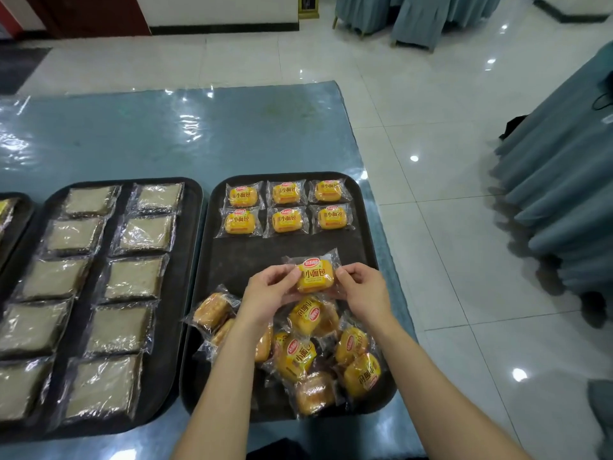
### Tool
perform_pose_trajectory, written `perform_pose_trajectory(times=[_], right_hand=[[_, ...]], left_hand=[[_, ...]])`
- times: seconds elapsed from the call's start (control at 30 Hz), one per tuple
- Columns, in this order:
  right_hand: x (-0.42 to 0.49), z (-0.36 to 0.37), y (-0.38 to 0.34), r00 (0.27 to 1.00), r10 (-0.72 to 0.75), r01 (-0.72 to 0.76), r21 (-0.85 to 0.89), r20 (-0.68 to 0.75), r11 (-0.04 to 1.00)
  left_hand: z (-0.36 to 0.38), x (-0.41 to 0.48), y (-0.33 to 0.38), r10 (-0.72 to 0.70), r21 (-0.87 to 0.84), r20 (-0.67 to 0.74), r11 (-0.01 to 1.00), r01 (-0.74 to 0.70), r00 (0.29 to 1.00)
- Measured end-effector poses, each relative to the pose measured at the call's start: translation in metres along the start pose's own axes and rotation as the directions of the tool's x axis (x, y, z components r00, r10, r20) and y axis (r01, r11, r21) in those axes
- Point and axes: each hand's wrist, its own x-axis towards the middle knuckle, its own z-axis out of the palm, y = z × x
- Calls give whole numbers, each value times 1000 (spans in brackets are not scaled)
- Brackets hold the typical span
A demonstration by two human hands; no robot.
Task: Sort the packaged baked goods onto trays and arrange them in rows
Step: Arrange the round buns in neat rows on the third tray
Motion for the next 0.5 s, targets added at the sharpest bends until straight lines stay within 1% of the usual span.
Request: perform_pose_trajectory(times=[0.03, 0.1, 0.17, 0.23, 0.3, 0.37, 0.43, 0.5], right_hand=[[1, -1, 2, 1000, -14, 14, -7, -15, 1000], [3, -3, 6, 1000, -18, 18, 40, -2, 999], [4, -5, 7, 999, 15, -18, 107, 29, 994], [9, -8, 12, 998, 61, -62, 126, 12, 990], [17, -12, 17, 994, 97, -94, 58, -56, 994], [30, -15, 19, 985, 100, -104, -23, -138, 994], [43, -17, 18, 978, 68, -85, -78, -198, 993], [53, -18, 13, 978, 24, -50, -123, -207, 991]], left_hand=[[0, 3, 2, 11, 35, 0, 999, -11, 1000], [0, 13, 2, 13, 74, -18, 997, -11, 1000], [4, 26, 1, 26, 150, -59, 989, -17, 998], [10, 38, 0, 45, 264, -72, 964, -24, 996], [18, 49, 3, 49, 363, -50, 931, -28, 998], [27, 61, 8, 49, 435, 1, 899, -45, 999], [36, 72, 13, 50, 482, 36, 874, -61, 998], [45, 83, 16, 69, 502, 10, 862, -65, 998]])
